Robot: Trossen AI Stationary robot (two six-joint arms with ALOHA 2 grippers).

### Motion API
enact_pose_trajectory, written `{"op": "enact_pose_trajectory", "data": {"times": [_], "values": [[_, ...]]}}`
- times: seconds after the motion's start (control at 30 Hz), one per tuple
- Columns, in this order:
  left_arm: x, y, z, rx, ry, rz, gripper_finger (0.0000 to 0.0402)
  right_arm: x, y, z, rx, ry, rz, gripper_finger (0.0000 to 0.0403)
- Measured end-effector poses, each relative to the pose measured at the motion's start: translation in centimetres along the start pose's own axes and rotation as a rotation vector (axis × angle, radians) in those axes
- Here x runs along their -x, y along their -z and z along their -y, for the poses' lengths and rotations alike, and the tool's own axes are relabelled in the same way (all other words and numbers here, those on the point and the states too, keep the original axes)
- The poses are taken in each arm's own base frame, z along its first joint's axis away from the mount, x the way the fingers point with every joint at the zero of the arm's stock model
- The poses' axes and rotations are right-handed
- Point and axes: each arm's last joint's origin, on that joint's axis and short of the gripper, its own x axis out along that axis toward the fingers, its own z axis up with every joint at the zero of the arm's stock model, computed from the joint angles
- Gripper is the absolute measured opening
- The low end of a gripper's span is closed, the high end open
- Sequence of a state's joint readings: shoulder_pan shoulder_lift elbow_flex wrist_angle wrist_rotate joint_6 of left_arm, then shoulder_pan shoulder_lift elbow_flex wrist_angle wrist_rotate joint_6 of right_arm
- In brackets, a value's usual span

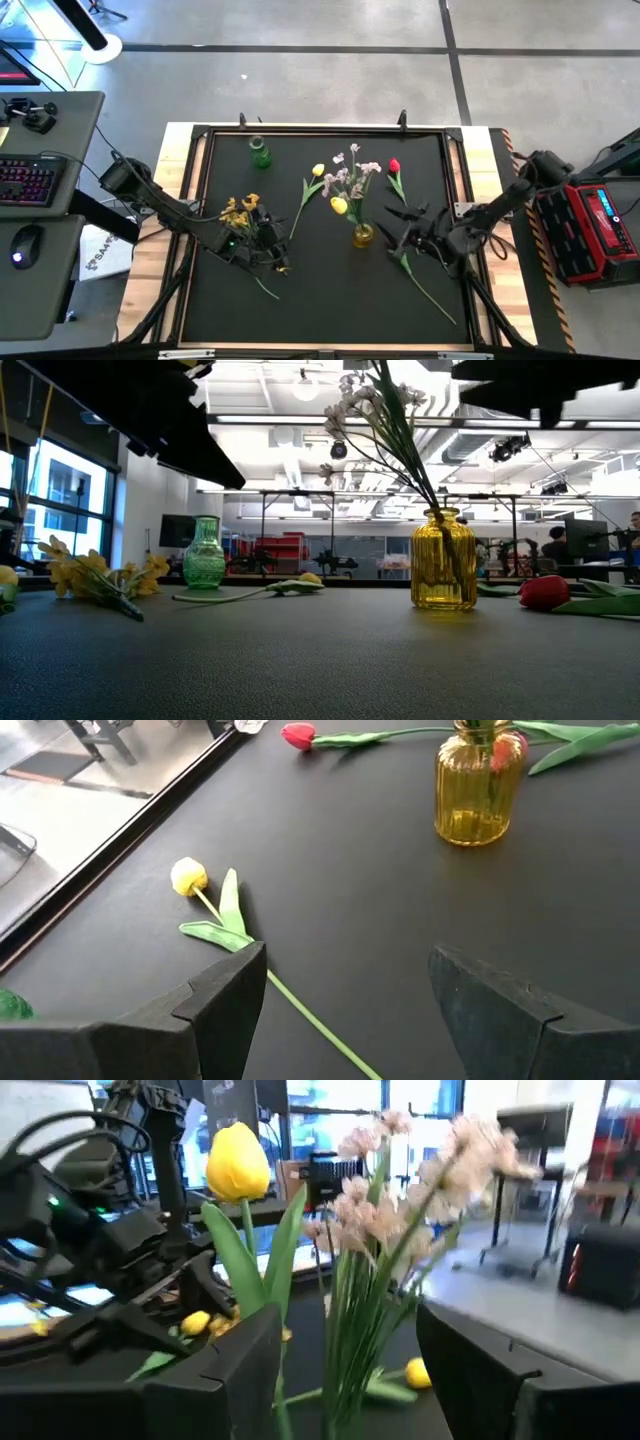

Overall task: Sort flowers into vase by color
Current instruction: Put the yellow tulip into the yellow vase

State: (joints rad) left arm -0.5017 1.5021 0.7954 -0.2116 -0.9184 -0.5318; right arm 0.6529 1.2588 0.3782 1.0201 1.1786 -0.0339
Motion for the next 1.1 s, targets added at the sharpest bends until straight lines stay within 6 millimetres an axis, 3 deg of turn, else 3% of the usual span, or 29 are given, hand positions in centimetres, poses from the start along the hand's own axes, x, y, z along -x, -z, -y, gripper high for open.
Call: {"op": "enact_pose_trajectory", "data": {"times": [0.17, 0.43, 0.6, 0.9, 1.1], "values": [[-1.7, -0.1, -0.8, 0.087, 0.012, -0.073, 0.0266, 0.8, 1.6, 0.3, -0.118, -0.036, -0.120, 0.0212], [-9.1, 1.7, -2.8, 0.218, 0.017, -0.290, 0.0246, 1.7, 4.5, 0.9, -0.266, -0.106, -0.377, 0.0211], [-11.9, 3.1, -3.6, 0.217, -0.098, -0.349, 0.0221, 2.1, 4.8, 0.9, -0.278, -0.109, -0.402, 0.0211], [-14.6, 3.8, -4.1, 0.185, -0.183, -0.297, 0.0167, 2.1, 4.7, 1.0, -0.270, -0.091, -0.383, 0.0211], [-14.0, 3.8, -3.5, 0.157, -0.135, -0.309, 0.0064, 2.1, 4.7, 1.0, -0.271, -0.091, -0.383, 0.0211]]}}
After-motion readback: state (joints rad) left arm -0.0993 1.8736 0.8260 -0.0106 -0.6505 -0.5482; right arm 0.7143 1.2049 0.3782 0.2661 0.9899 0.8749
